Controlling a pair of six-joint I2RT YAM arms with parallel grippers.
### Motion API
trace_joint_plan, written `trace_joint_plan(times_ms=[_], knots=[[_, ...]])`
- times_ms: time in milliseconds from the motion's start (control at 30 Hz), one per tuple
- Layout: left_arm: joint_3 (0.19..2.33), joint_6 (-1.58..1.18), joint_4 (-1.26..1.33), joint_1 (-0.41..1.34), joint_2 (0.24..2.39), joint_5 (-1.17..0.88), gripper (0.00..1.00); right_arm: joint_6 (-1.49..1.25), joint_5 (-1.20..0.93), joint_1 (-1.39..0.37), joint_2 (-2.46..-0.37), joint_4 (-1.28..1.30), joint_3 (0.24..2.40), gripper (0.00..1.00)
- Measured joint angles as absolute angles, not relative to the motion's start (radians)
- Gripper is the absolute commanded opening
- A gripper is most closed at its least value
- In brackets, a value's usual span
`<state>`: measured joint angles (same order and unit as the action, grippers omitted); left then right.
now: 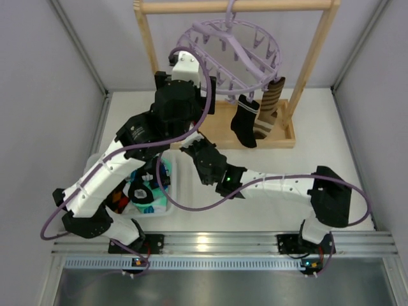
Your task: Remove the socks clipped to the hanger
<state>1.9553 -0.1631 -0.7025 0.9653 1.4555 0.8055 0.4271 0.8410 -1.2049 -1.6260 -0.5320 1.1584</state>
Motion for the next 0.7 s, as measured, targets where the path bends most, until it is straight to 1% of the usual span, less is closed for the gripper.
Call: trace_joint_plan(times_ms=[133, 300, 433, 533, 600, 700], knots=[[1.988, -0.145, -0.702, 0.963, 1.509, 0.849, 0.98, 0.490, 0.903, -1.227, -1.706, -0.538, 1.234, 0.00], [2.000, -0.131, -0.703, 0.937, 1.582, 0.870, 0.98, 0.532, 0.945, -1.235, -1.748, -0.538, 1.281, 0.00], [2.019, -0.120, -0.704, 0.925, 1.643, 0.891, 0.92, 0.550, 0.956, -1.235, -1.765, -0.534, 1.306, 0.00], [2.022, -0.110, -0.705, 0.925, 1.673, 0.915, 0.85, 0.557, 0.958, -1.235, -1.773, -0.533, 1.319, 0.00], [2.022, -0.106, -0.706, 0.926, 1.681, 0.924, 0.82, 0.559, 0.957, -1.235, -1.775, -0.532, 1.319, 0.00], [2.021, -0.105, -0.710, 0.926, 1.682, 0.942, 0.82, 0.559, 0.957, -1.235, -1.777, -0.532, 1.319, 0.00]])
